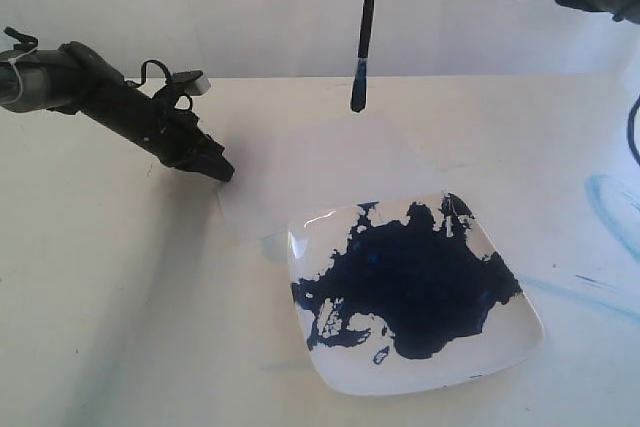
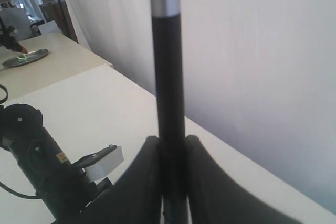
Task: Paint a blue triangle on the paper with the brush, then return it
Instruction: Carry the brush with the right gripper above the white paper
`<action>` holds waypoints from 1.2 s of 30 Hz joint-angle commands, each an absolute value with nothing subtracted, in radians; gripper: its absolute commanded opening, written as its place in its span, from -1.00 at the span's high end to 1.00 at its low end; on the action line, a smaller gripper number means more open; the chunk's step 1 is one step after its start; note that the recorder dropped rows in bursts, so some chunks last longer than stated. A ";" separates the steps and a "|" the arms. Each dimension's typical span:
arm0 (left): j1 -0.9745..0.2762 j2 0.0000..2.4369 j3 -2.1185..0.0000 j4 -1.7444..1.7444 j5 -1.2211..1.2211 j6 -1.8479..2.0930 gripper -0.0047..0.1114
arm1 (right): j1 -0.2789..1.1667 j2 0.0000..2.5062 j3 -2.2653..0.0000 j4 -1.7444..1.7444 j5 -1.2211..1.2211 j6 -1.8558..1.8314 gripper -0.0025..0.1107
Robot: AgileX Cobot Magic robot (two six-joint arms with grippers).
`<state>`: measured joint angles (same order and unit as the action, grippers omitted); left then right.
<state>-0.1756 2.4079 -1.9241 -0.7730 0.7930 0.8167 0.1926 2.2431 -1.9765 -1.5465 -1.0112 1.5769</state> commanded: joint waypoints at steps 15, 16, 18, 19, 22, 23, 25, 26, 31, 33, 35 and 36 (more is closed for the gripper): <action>-0.173 2.415 -1.921 -0.764 0.548 0.810 0.92 | 0.209 1.901 -1.448 -1.156 -0.931 1.258 0.96; -0.173 2.415 -1.921 -0.764 0.510 0.810 0.92 | 0.209 1.882 -1.434 -1.156 -0.918 1.258 0.96; -0.173 2.415 -1.921 -0.764 0.467 0.810 0.92 | 0.209 1.857 -1.414 -1.147 -0.891 1.253 0.96; -0.173 2.415 -1.921 -0.764 0.444 0.810 0.92 | 0.209 1.843 -1.404 -1.132 -0.865 1.249 0.96; -0.173 2.415 -1.921 -0.761 0.378 0.810 0.92 | 0.209 1.827 -1.376 -1.112 -0.887 1.230 0.96; -0.173 2.415 -1.921 -0.761 0.355 0.810 0.92 | 0.209 1.827 -1.372 -1.111 -0.911 1.230 0.96; -0.173 2.415 -1.921 -0.761 0.327 0.810 0.92 | 0.209 1.827 -1.370 -1.120 -0.938 1.233 0.96; -0.173 2.415 -1.921 -0.761 0.307 0.810 0.92 | 0.209 1.827 -1.370 -1.120 -0.954 1.233 0.96; -0.173 2.415 -1.921 -0.761 0.255 0.810 0.92 | 0.209 1.827 -1.370 -1.113 -1.001 1.233 0.96; -0.173 2.415 -1.921 -0.761 0.242 0.810 0.92 | 0.209 1.827 -1.370 -1.115 -0.995 1.233 0.96; -0.173 2.415 -1.921 -0.761 0.228 0.810 0.92 | 0.209 1.827 -1.370 -1.122 -0.996 1.233 0.96; -0.173 2.415 -1.921 -0.761 0.228 0.810 0.92 | 0.209 1.827 -1.370 -1.122 -0.999 1.233 0.96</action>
